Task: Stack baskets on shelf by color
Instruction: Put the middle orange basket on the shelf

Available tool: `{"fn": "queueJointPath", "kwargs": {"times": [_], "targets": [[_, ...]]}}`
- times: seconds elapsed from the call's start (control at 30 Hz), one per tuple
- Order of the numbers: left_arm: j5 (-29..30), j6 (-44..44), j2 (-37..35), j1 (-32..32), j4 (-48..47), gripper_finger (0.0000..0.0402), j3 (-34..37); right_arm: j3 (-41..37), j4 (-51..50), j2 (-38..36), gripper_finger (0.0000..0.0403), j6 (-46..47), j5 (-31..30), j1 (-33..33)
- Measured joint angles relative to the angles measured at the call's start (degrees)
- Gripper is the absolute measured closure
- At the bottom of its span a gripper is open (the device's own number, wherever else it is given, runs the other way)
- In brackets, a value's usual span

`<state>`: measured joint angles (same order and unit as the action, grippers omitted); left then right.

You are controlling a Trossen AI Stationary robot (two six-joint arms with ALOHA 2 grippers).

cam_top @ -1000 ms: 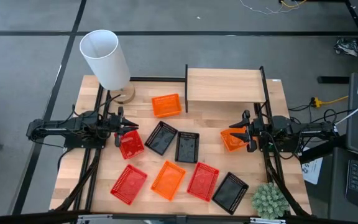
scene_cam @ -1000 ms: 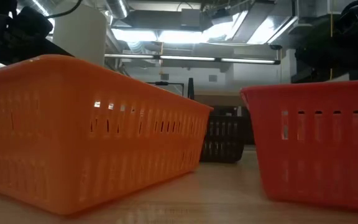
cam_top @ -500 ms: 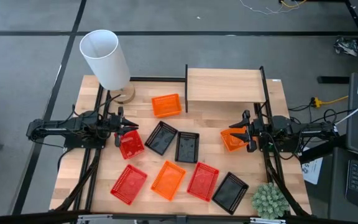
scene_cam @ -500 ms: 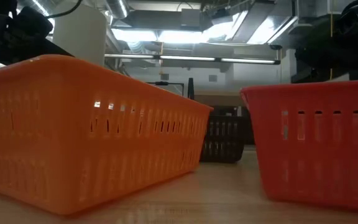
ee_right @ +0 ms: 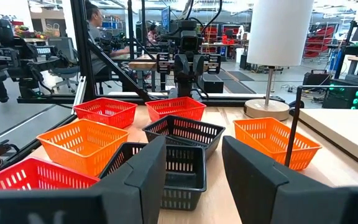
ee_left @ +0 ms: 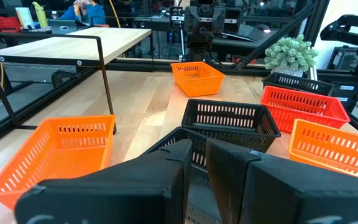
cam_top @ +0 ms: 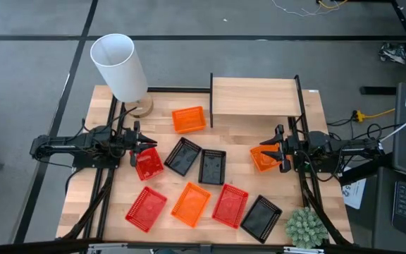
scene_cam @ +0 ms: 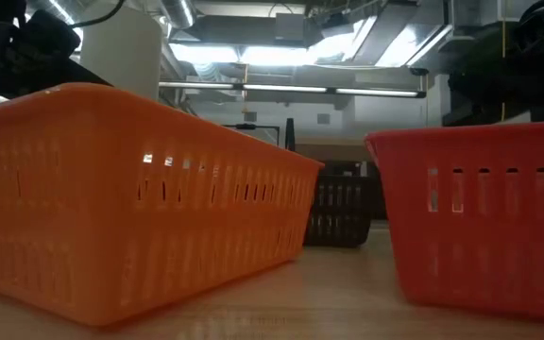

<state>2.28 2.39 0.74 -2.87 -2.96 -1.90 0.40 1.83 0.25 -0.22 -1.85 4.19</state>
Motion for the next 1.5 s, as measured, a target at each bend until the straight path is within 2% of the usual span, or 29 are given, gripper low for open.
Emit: {"fn": "queueJointPath", "kwargs": {"times": [0.4, 0.5, 0.67, 0.83, 0.97, 1.07, 1.23, 1.37, 1.5], "targets": [[-0.03, 0.61, 0.0, 0.01, 0.02, 0.036, -0.01, -0.02, 0.0, 0.0, 0.0245, 0.12, -0.02, 0.02], [-0.3, 8.1, -0.01, 0.02, 0.02, 0.036, 0.01, -0.01, -0.01, 0.0, 0.0245, 2.35, -0.02, 0.0], [0.19, 27.4, 0.0, 0.02, 0.67, 0.036, 0.08, -0.02, 0.21, -0.02, 0.0245, 5.37, -0.04, 0.0], [4.87, 30.34, -0.01, 0.02, 5.45, 0.036, 0.14, -0.01, 8.99, -0.02, 0.0245, 12.08, 0.69, 0.0], [8.06, 30.11, -0.01, 0.02, 9.19, 0.036, 0.12, 0.11, 17.49, -0.04, 0.0245, 12.86, 9.98, 0.0], [8.16, 29.38, 0.02, 0.02, 10.08, 0.036, 0.12, 3.02, 17.88, 0.0, 0.0245, 13.28, 17.01, 0.0], [8.16, 26.73, 0.0, 0.02, 10.4, 0.036, 0.08, 11.11, 13.07, 2.52, 0.0245, 11.52, 22.36, 0.02], [8.16, 27.06, 0.01, 0.02, 10.4, 0.036, 0.08, 20.2, 2.82, 9.04, 0.0245, 10.38, 22.97, 0.04], [7.97, 27.48, 0.02, 0.02, 10.38, 0.036, 0.08, 29.94, -8.16, 19.85, 0.0245, 10.69, 22.35, 0.62]]}}
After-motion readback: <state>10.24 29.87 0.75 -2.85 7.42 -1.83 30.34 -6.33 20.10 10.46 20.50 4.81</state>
